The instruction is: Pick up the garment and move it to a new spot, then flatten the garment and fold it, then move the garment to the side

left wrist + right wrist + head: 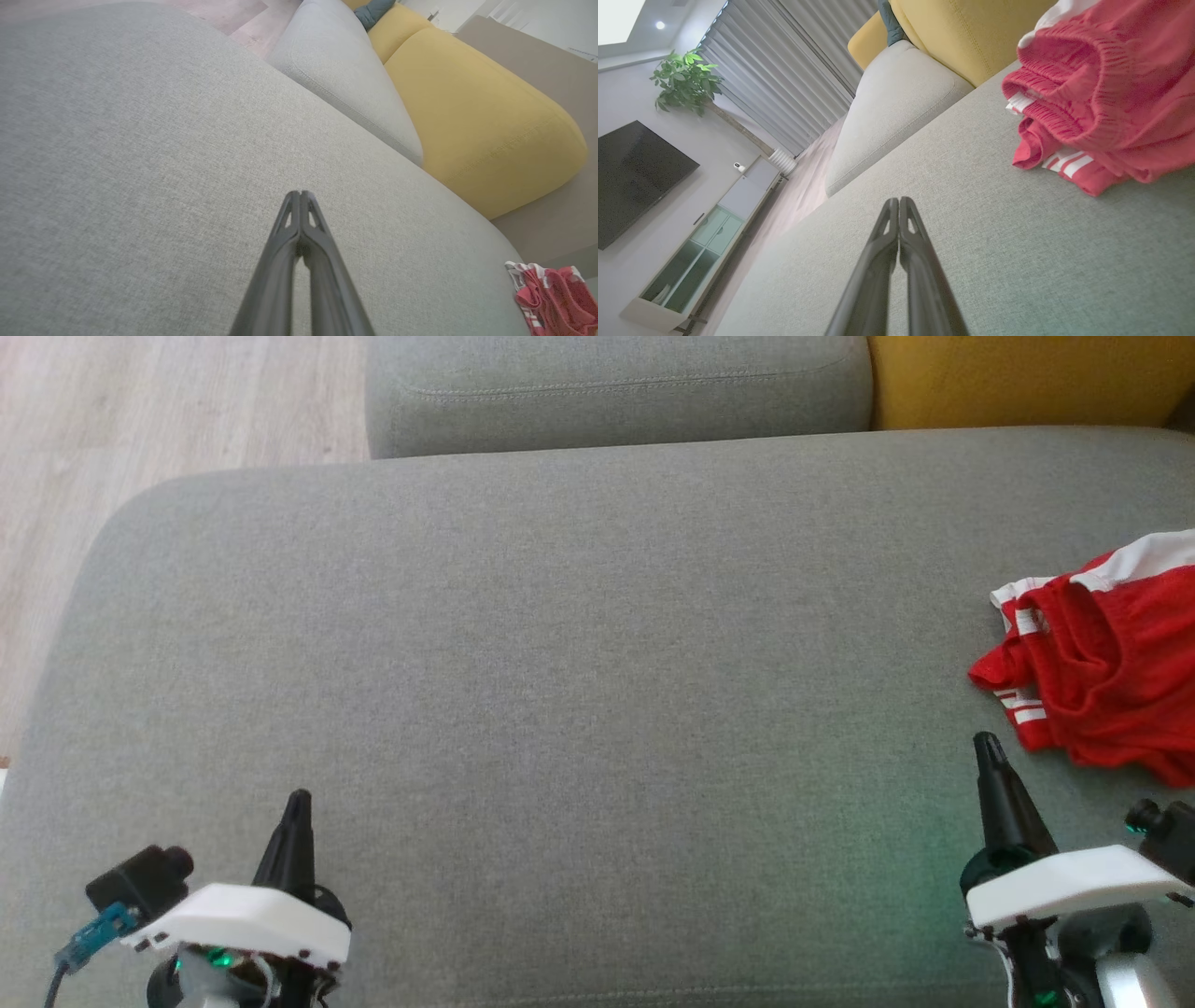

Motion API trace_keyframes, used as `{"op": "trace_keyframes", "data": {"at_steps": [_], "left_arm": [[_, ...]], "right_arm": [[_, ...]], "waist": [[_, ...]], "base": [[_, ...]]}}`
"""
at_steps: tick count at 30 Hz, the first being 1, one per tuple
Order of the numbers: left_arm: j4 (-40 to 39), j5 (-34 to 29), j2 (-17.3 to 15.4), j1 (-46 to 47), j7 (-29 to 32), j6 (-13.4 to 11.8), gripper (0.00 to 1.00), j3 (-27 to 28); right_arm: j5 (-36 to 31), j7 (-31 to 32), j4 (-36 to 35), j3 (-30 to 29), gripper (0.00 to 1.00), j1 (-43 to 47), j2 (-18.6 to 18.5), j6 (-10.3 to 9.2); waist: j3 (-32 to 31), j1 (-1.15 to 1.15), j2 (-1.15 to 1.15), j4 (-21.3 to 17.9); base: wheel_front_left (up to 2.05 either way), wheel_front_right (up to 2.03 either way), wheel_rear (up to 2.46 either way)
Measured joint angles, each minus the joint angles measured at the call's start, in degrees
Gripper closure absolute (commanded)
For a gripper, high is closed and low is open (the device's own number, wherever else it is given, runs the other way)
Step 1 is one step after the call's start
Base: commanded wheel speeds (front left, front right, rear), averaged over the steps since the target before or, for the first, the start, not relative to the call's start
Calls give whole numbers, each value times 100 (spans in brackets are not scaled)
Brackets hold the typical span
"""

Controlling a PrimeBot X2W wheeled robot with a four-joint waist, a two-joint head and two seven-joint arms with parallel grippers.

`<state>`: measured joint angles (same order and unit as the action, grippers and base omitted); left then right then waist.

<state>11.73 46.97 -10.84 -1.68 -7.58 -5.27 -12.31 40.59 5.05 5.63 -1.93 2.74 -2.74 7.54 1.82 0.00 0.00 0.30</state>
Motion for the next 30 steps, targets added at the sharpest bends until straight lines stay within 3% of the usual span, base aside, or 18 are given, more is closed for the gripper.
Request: {"op": "trace_keyframes", "data": {"at_steps": [30], "left_arm": [[152,1692,243,139,454,436,100,535]], "right_arm": [[1930,-1,358,-102,100,-234,-21,0]], "waist": [[-60,0,0,-11]], "base": [[0,0,0]]}}
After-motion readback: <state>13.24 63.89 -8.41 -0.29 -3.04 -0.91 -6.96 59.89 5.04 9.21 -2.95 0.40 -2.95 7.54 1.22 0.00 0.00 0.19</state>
